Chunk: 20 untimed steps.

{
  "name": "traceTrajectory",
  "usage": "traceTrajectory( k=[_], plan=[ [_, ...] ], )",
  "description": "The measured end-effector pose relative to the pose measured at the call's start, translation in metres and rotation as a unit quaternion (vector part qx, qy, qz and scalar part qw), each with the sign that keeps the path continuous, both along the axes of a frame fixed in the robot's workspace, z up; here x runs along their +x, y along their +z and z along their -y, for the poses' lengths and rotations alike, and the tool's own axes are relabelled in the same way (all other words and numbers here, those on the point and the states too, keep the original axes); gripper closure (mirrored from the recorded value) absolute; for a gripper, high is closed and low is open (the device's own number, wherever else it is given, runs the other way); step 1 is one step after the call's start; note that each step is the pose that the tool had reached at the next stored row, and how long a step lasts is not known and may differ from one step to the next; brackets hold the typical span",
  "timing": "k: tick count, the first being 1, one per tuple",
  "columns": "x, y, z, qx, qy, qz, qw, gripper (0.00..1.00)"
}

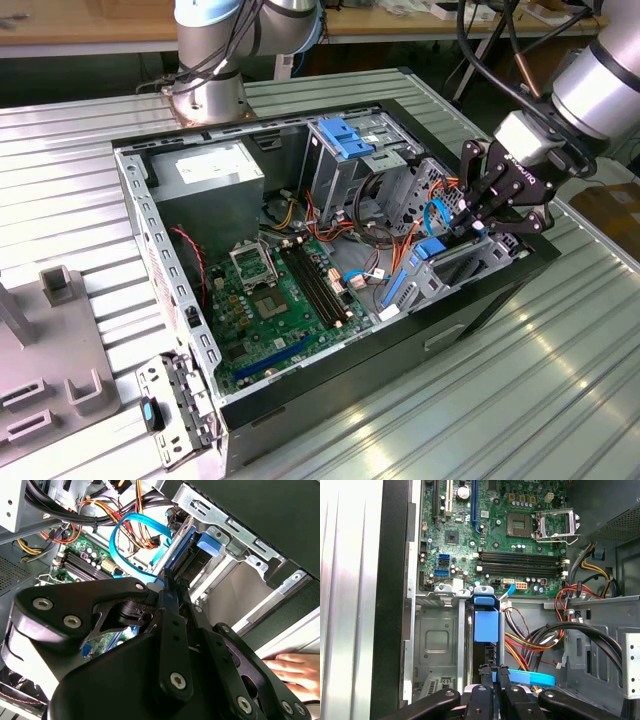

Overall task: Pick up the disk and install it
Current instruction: 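Insert the first disk wire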

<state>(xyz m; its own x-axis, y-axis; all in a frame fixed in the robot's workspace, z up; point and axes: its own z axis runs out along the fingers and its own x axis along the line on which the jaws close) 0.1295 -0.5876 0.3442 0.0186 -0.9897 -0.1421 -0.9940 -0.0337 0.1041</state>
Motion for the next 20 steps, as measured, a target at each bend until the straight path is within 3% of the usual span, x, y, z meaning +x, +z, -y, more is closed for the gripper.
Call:
traceTrajectory(
  k=[9, 10, 11, 14, 17, 20],
  plan=[
    [0.0, -0.0052, 0.0001, -0.0002, 0.0, 0.0, 1.0, 0.84],
    [0.0, -0.0051, 0.0001, -0.0003, 0.0, 0.0, 1.0, 0.83],
    [0.0, -0.0047, 0.0001, -0.0007, 0.0, 0.0, 1.0, 0.71],
    [0.0, -0.0044, 0.0001, -0.0009, 0.0, 0.0, 1.0, 0.71],
    [0.0, -0.0014, -0.0001, -0.0011, 0.0, 0.0, 1.0, 0.71],
    [0.0, 0.008, -0.0002, -0.0012, 0.0, 0.0001, 1.0, 0.71]
  ],
)
